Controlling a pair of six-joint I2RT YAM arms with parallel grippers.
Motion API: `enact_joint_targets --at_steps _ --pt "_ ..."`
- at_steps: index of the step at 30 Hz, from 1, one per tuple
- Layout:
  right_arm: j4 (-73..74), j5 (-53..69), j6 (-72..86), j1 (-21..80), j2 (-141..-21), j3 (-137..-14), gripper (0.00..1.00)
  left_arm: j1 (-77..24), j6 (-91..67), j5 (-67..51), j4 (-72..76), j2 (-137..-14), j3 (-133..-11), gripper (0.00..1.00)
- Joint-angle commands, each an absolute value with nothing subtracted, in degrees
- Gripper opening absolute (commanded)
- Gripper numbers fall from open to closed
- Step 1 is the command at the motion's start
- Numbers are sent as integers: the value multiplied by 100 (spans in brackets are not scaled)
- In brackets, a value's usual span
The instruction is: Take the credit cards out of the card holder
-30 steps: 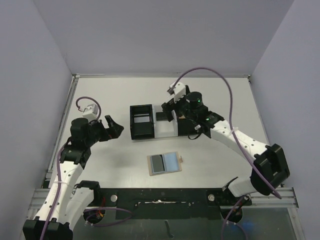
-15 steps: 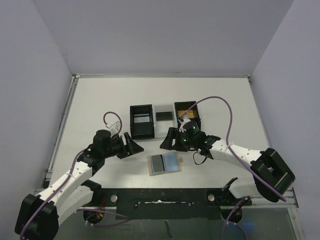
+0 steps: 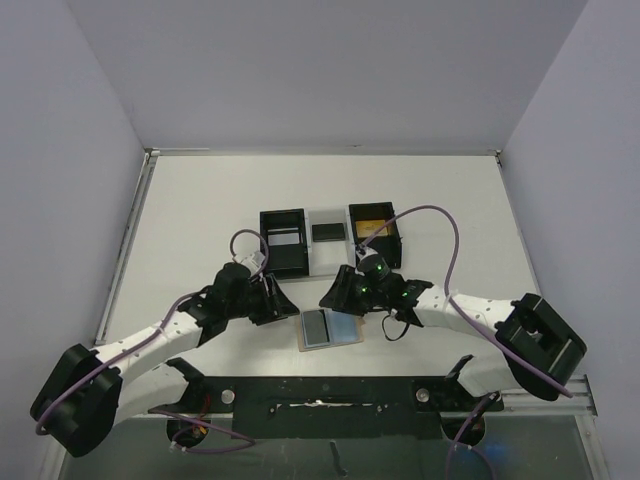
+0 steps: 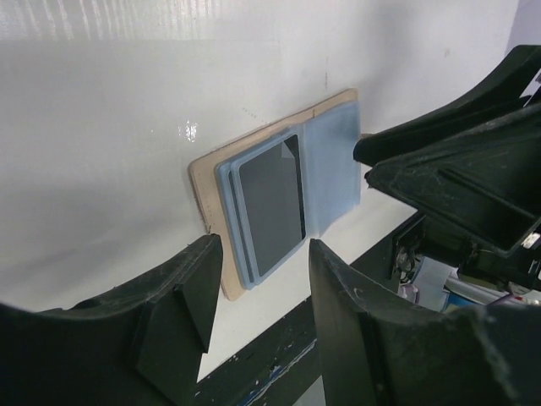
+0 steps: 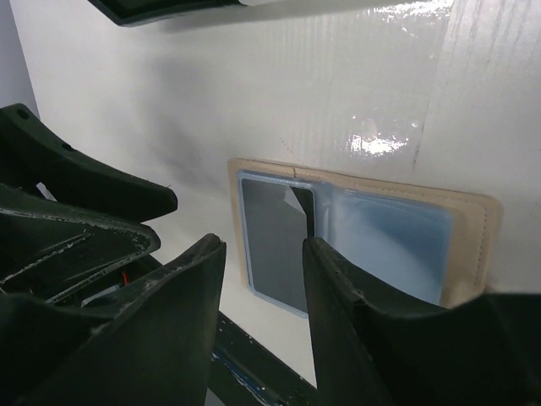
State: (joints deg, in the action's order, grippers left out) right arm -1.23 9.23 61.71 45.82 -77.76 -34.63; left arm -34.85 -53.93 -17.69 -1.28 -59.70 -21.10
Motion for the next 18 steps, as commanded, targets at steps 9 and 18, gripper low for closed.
enact_joint_targets --at_steps 9,18 --pt "-494 1048 6431 4692 -8202 -3349 38 -4056 -5556 -1670 428 -6670 -2410 38" --pt "-617 1105 6549 4715 -8465 -3232 32 -4220 -5424 -1541 391 -7122 -2791 28"
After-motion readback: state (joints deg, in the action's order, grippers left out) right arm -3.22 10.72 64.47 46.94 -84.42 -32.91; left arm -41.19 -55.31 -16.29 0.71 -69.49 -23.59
